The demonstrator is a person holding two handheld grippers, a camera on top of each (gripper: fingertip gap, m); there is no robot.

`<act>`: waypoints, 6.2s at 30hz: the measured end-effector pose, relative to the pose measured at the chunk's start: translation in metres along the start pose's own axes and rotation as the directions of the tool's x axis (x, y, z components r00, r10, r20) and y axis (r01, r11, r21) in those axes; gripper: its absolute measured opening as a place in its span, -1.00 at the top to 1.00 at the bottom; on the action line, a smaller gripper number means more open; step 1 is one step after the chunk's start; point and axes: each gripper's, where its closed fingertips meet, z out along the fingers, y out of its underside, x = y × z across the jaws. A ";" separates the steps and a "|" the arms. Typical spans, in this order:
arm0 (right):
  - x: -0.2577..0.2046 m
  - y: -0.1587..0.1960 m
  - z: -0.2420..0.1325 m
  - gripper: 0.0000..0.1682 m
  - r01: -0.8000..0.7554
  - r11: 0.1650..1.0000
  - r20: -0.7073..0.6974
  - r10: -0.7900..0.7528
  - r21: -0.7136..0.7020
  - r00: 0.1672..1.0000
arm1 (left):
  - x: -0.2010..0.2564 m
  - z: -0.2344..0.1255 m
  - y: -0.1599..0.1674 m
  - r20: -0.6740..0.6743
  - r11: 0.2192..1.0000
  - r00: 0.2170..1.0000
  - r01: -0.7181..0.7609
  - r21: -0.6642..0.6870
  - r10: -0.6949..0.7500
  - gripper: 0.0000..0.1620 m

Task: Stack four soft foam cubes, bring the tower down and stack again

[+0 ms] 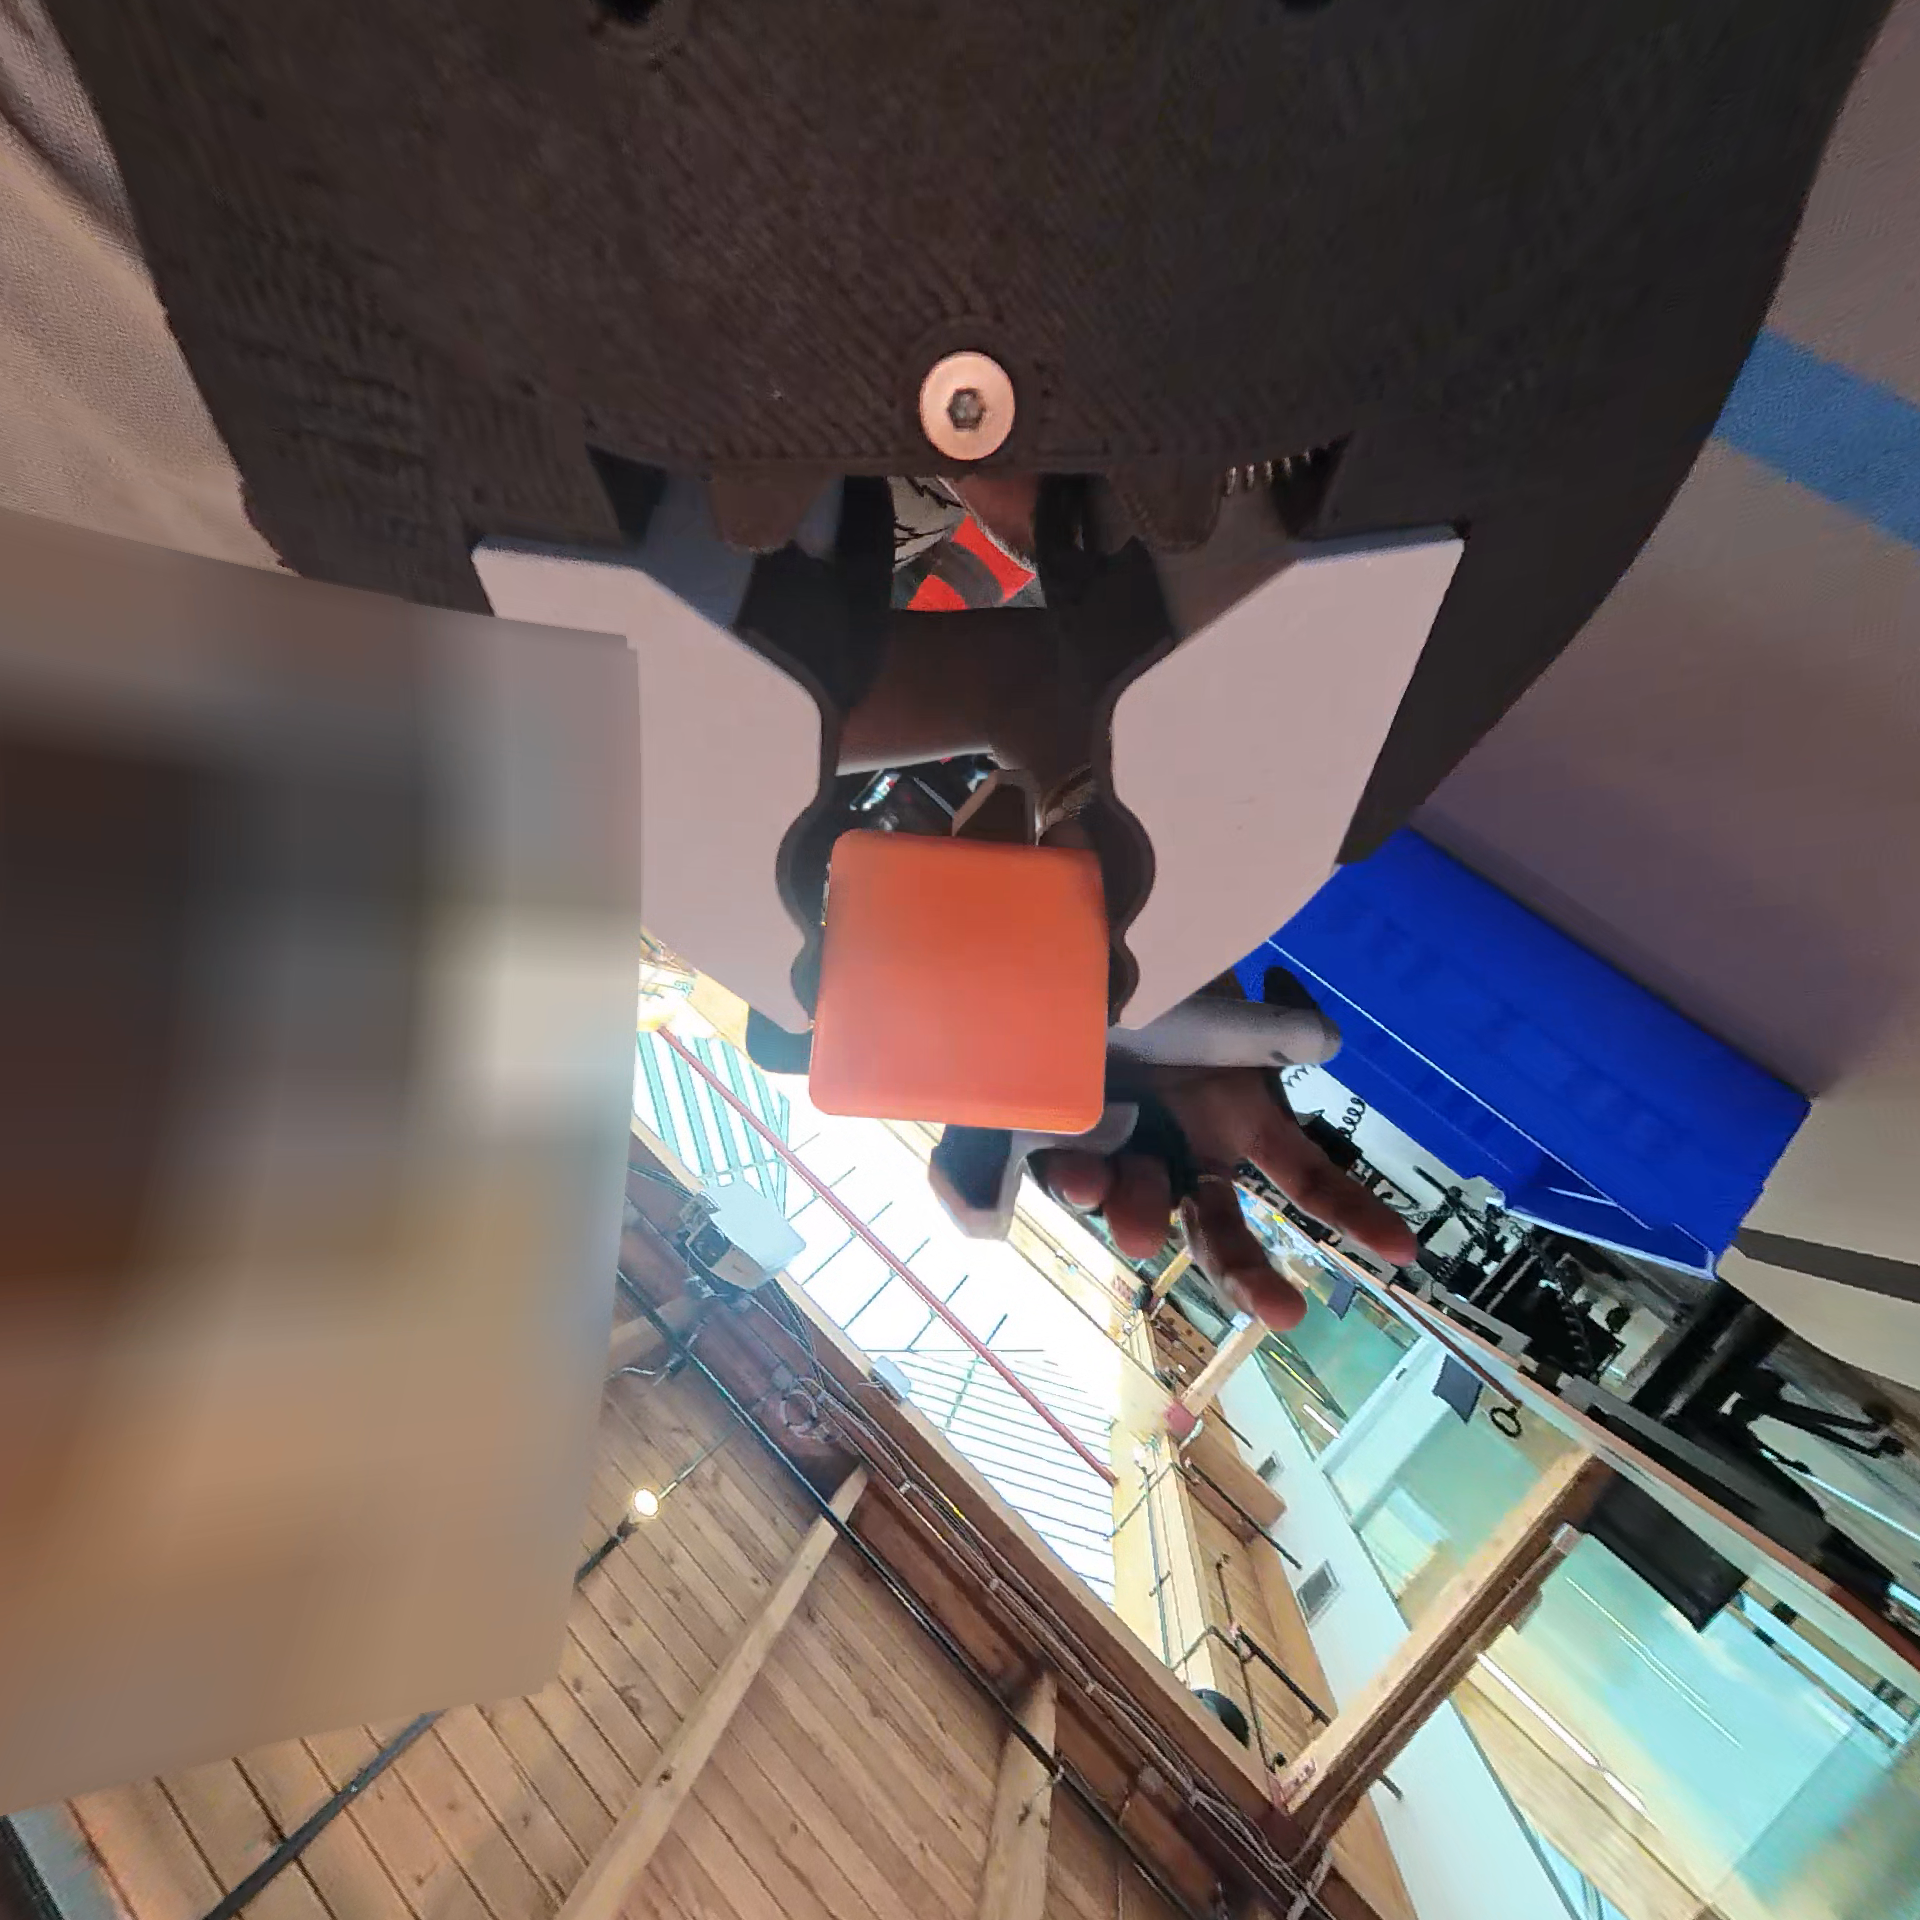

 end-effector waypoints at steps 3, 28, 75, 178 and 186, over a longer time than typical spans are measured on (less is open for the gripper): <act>-0.001 -0.004 0.007 0.23 0.035 0.999 0.018 -0.036 0.027 0.999 | 0.000 0.004 0.006 -0.022 0.999 0.999 0.030 -0.014 -0.031 0.38; -0.097 0.201 -0.082 0.41 -0.044 0.163 0.092 0.737 -0.986 0.669 | -0.047 -0.141 -0.019 0.534 0.549 0.145 -0.338 -0.764 0.833 0.01; -0.099 0.200 -0.079 0.25 -0.665 0.546 0.015 0.778 -0.510 0.628 | -0.048 -0.155 -0.022 0.552 0.569 0.168 -0.395 -0.721 0.816 0.02; -0.083 0.191 -0.065 0.41 -0.688 0.602 0.001 0.753 -0.404 0.658 | -0.186 0.013 0.054 -0.035 0.027 0.521 -0.110 -0.994 0.853 0.24; -0.083 0.191 -0.065 0.41 -0.687 0.604 0.002 0.752 -0.404 0.660 | -0.129 -0.060 -0.052 0.303 0.356 0.292 -0.149 -0.923 0.907 0.17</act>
